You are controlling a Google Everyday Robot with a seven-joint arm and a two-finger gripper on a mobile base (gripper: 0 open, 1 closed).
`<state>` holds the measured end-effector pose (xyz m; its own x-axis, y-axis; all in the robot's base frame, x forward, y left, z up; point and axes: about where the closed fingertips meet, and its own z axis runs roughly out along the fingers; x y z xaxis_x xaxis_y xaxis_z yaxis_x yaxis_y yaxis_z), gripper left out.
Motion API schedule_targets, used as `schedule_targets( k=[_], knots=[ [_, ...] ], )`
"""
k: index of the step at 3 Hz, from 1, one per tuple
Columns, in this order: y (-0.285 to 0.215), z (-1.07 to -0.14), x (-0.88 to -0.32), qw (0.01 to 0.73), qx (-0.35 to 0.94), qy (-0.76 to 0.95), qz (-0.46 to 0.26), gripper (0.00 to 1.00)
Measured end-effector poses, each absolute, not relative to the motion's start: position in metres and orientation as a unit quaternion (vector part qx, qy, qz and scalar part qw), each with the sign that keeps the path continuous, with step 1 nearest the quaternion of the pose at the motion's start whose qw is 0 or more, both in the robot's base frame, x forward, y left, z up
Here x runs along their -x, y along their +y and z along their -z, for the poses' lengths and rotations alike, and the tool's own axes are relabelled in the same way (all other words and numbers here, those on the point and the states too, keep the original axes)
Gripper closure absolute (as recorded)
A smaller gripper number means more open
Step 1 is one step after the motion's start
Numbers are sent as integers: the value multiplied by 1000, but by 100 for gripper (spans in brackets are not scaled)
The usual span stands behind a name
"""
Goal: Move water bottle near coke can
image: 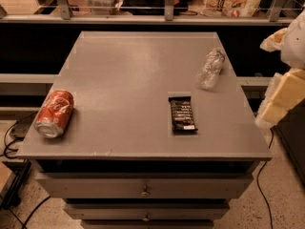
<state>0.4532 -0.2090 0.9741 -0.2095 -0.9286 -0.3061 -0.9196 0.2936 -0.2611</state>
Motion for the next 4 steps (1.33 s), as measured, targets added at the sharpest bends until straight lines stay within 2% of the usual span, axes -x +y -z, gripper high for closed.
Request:
schedule_targets(
  k=[1,3,4],
  knots=[
    [-196,-969,-471,261,583,769,-27,0],
    [-193,-962,-549,338,523,780,-58,0],
    [-193,-962,-549,338,523,780,-58,0]
  ],
)
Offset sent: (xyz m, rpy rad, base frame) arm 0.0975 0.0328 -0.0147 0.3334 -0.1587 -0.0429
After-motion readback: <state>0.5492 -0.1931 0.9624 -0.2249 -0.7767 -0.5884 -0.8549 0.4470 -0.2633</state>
